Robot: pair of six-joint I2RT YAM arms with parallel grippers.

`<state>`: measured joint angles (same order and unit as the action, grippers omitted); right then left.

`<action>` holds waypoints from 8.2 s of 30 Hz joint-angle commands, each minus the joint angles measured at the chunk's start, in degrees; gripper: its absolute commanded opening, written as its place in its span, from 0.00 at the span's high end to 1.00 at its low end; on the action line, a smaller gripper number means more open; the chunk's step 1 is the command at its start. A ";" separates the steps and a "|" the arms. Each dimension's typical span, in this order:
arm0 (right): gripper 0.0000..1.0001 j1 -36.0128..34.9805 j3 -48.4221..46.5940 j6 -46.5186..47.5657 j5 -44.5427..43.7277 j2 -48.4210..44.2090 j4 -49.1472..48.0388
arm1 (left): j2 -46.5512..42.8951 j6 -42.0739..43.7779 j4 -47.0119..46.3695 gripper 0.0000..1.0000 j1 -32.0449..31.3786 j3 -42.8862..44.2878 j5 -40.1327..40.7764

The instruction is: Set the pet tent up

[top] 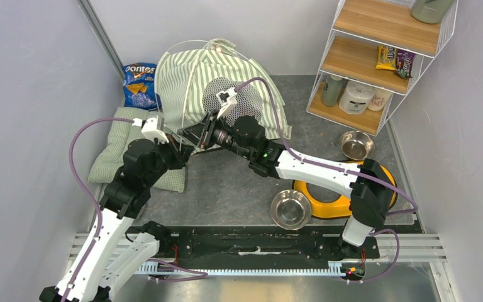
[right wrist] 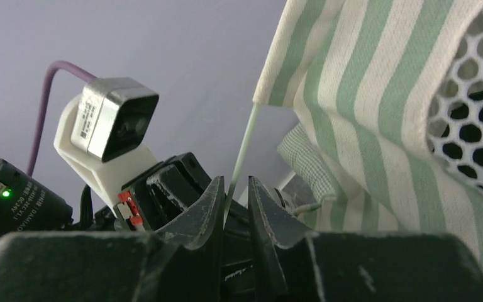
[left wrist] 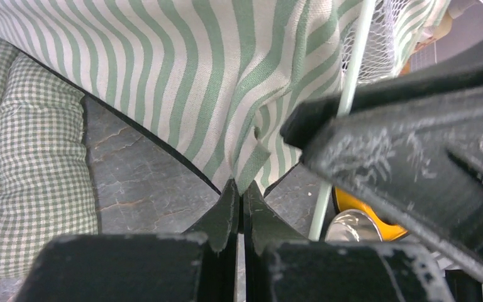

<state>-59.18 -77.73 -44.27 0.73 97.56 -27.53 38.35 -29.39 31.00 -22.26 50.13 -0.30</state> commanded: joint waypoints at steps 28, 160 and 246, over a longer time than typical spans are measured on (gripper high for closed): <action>1.00 -0.04 -11.35 5.21 8.08 5.26 15.74 | -6.28 5.15 -8.06 0.98 0.12 -5.30 -0.52; 1.00 -0.15 -4.15 18.14 -4.73 3.40 4.42 | -12.53 11.64 -16.34 0.98 0.12 -9.72 -5.95; 0.28 -1.38 6.22 24.87 -0.38 -2.19 23.62 | -7.58 13.71 -10.15 0.56 0.20 -2.32 2.37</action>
<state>-60.88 -73.73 -21.17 2.96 103.20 -8.75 28.60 -16.21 24.10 -22.13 45.91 1.98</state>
